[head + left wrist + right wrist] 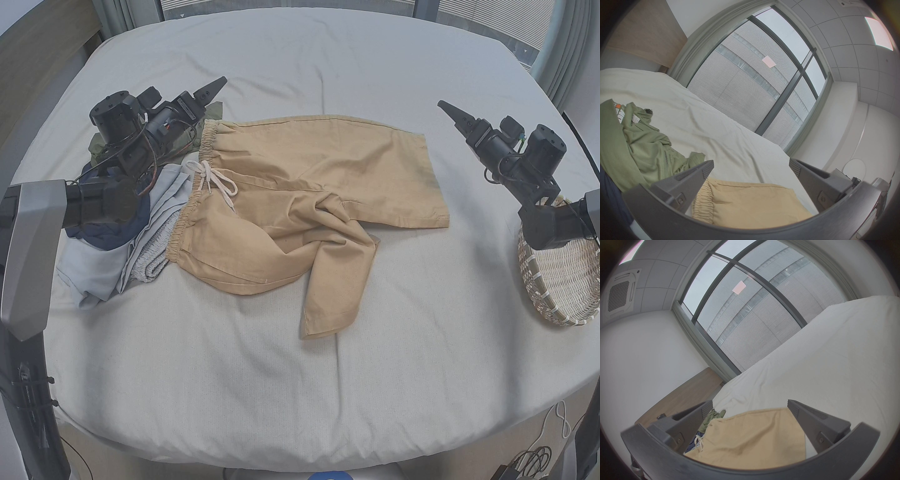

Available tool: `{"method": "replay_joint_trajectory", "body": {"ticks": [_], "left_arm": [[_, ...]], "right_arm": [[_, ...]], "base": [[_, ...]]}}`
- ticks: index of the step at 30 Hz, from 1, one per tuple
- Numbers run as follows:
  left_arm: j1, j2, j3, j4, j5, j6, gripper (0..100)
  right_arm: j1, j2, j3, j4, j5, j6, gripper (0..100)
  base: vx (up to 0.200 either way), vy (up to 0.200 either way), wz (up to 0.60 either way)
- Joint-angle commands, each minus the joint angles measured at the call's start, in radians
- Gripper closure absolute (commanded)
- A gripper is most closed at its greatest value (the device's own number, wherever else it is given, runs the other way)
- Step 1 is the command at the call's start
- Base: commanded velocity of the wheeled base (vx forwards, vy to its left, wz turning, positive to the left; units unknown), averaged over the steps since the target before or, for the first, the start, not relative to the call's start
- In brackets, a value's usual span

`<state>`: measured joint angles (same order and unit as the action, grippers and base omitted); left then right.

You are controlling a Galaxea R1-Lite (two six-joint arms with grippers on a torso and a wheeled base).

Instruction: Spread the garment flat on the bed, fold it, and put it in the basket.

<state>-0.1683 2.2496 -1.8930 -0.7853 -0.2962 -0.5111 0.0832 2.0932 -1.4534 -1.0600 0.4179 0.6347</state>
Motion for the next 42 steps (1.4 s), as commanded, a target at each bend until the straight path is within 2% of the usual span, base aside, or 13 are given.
{"method": "replay_joint_trajectory", "body": {"ticks": [1,3,6,7,9,11,12,15,20,24,29,37,42], "left_arm": [[0.046,-0.042,0.045,-0.009,0.0,0.0,0],[0.053,-0.143,0.176,-0.02,-0.014,-0.001,0],[0.053,-0.26,0.334,-0.028,-0.035,-0.001,0],[0.052,-0.349,0.488,-0.032,-0.077,-0.001,0],[0.052,-0.455,0.67,-0.038,-0.162,-0.003,0],[0.053,-0.498,0.744,-0.04,-0.204,-0.003,0],[0.061,-0.574,0.877,-0.041,-0.276,-0.004,0],[0.072,-0.62,0.985,-0.063,-0.293,-0.004,0],[0.072,-0.633,1.097,-0.199,-0.293,-0.009,0],[0.07,-0.634,1.149,-0.296,-0.293,-0.061,0],[0.075,-0.631,1.161,-0.316,-0.29,-0.076,0],[0.089,-0.634,1.163,-0.316,-0.29,-0.086,0],[0.087,-0.636,1.167,-0.316,-0.287,-0.089,0]], "right_arm": [[0.041,-0.145,0.229,-0.071,0.001,-0.001,0],[0.095,-0.231,0.395,-0.078,0.001,-0.004,0],[0.141,-0.294,0.518,-0.08,0.009,-0.013,0],[0.178,-0.326,0.594,-0.08,0.009,-0.015,0],[0.219,-0.346,0.67,-0.08,0.01,-0.016,0],[0.236,-0.349,0.702,-0.081,0.01,-0.015,0],[0.268,-0.355,0.766,-0.081,0.016,-0.016,0],[0.296,-0.349,0.823,-0.087,0.015,-0.021,0],[0.325,-0.314,0.91,-0.118,0.001,-0.016,0],[0.365,-0.282,0.989,-0.118,-0.033,-0.013,0],[0.4,-0.216,1.015,-0.133,-0.06,0.005,0],[0.432,-0.182,1.009,-0.209,-0.062,0.138,0],[0.434,-0.131,0.986,-0.215,-0.064,0.161,0]], "base": [[0.0,0.0,0.0],[0.0,0.0,0.0],[0.0,0.0,0.0],[0.0,0.0,0.0],[0.0,0.0,0.0],[0.0,0.0,0.0],[0.0,0.0,0.0],[0.0,0.0,0.0],[0.0,0.0,0.0],[0.0,0.0,0.0],[0.0,0.0,0.0],[0.0,0.0,0.0],[0.0,0.0,0.0]]}}
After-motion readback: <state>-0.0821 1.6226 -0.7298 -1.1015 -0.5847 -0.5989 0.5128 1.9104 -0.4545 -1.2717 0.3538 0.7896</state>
